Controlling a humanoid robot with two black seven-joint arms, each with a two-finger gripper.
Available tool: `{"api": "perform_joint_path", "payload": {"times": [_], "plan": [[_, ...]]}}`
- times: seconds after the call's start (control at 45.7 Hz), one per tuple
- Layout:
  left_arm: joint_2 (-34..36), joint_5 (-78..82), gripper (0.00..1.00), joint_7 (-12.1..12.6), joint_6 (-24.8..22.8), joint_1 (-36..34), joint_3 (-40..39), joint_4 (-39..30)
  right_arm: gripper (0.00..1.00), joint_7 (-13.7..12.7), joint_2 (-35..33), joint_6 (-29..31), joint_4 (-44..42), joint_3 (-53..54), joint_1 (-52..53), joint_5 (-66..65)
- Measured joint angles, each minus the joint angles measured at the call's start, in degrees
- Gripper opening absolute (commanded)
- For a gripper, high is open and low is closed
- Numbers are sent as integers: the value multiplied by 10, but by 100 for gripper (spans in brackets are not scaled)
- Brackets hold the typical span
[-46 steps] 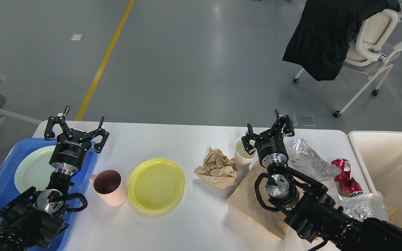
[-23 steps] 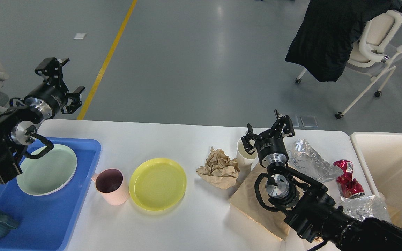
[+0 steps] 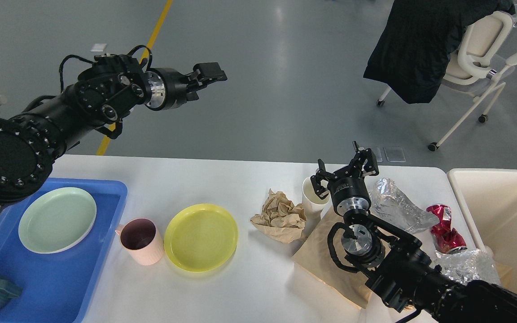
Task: Tidy desktop
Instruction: 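Raise the left arm and swing the left gripper above the yellow plate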
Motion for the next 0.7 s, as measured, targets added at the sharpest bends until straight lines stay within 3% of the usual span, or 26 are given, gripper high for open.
{"api": "perform_joint_path", "payload": {"times": [0.328,0.437,0.525,0.7], "plan": [[-60,1,100,-1,-168,-68,268,-16,100,0,0,0,1,0,0,0],[-54,1,100,-1,-202,-76,308,-45,100,0,0,0,1,0,0,0],[-42,1,100,0,-209,-103,303,-118,100,0,0,0,0,0,0,0],[-26,1,100,-1,-210,-200,251,-370,100,0,0,0,0,0,0,0]]}}
